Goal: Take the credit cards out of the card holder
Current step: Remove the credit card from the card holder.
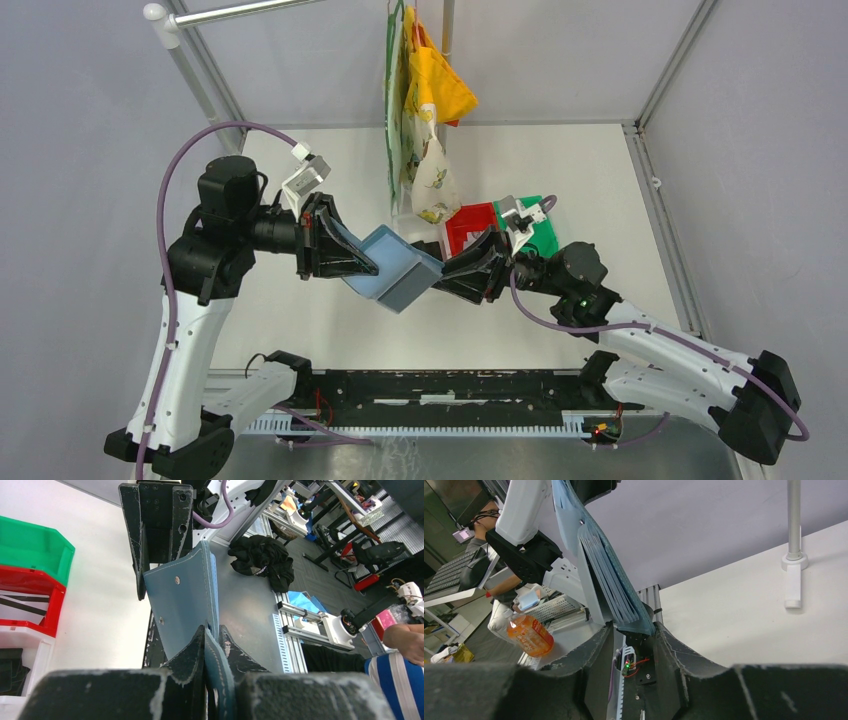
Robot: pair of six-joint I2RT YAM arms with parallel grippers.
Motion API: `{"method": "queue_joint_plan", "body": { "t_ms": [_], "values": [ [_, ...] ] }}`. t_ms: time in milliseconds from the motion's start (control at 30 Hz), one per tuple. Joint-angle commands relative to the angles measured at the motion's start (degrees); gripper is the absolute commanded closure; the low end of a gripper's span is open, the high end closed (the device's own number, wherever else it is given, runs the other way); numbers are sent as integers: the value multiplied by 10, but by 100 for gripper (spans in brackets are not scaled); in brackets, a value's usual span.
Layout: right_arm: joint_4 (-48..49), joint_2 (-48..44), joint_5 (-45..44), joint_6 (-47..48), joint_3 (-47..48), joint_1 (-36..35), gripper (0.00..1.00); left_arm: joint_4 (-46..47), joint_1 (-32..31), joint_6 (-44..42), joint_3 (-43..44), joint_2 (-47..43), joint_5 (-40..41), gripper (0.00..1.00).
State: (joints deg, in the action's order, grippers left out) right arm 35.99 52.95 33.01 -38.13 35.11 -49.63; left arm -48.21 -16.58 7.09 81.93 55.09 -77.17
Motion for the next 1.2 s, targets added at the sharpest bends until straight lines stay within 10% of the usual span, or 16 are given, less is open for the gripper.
{"method": "queue_joint_plan", "body": {
  "t_ms": [0, 1167],
  "values": [
    [48, 1, 3, -10, 18, -12, 58, 32, 0, 28, 19, -8, -24, 98],
    [5, 80, 48, 26, 143, -54, 24, 33, 0, 8, -10, -17, 13, 98]
  ]
}}
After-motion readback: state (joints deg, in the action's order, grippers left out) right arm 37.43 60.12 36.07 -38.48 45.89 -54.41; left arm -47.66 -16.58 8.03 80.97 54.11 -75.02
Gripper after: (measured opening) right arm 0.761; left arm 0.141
